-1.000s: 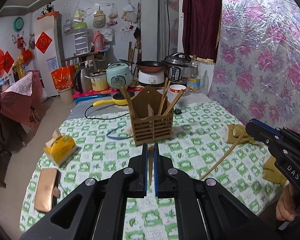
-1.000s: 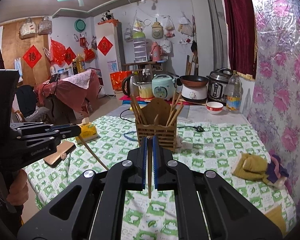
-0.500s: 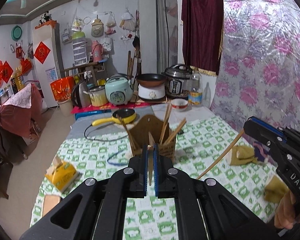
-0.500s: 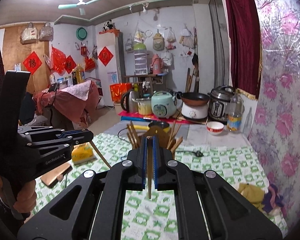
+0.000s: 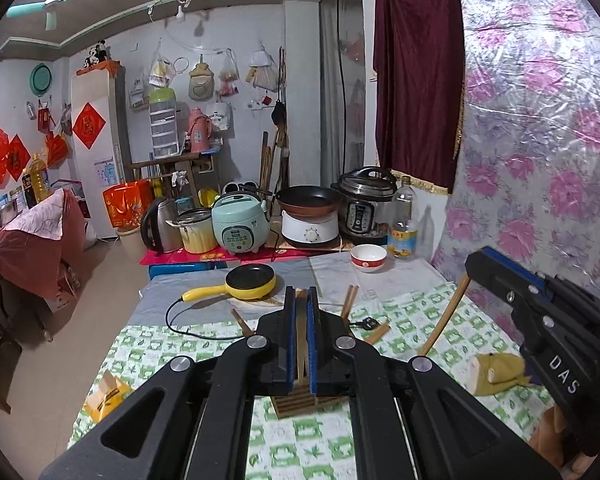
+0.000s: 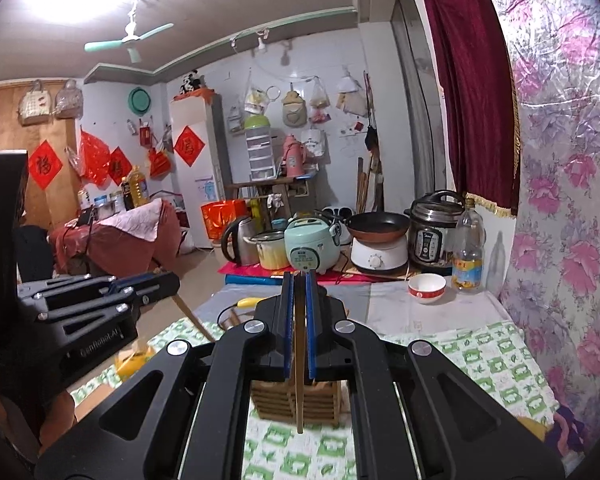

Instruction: Organize utensils

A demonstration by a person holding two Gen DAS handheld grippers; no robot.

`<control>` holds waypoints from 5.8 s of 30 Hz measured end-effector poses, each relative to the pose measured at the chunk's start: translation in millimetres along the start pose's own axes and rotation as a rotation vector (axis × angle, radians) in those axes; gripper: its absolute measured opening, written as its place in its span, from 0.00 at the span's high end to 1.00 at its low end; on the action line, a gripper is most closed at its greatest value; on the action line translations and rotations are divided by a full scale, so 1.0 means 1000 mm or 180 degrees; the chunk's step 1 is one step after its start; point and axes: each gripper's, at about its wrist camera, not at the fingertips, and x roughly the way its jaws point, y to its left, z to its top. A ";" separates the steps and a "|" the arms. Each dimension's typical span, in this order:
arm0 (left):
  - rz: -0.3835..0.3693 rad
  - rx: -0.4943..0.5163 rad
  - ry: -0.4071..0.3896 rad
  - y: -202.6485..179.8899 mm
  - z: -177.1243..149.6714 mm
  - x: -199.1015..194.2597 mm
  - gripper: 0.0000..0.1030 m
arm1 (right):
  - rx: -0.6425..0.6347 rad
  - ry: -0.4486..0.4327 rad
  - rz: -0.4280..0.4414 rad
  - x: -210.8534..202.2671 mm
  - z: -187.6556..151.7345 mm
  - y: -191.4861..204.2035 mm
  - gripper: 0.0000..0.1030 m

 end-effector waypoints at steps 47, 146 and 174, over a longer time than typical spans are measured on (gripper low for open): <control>0.0064 -0.0533 0.0396 0.050 -0.036 0.128 0.29 | 0.0308 0.0430 -0.0174 0.147 -0.040 -0.024 0.80; 0.1221 -0.0358 0.0263 0.042 -0.170 0.048 0.05 | 0.0030 0.0416 -0.0640 0.026 -0.157 -0.008 0.08; 0.1201 -0.0226 0.0261 0.032 -0.173 0.050 0.05 | 0.0030 0.0406 -0.0644 0.027 -0.158 -0.007 0.07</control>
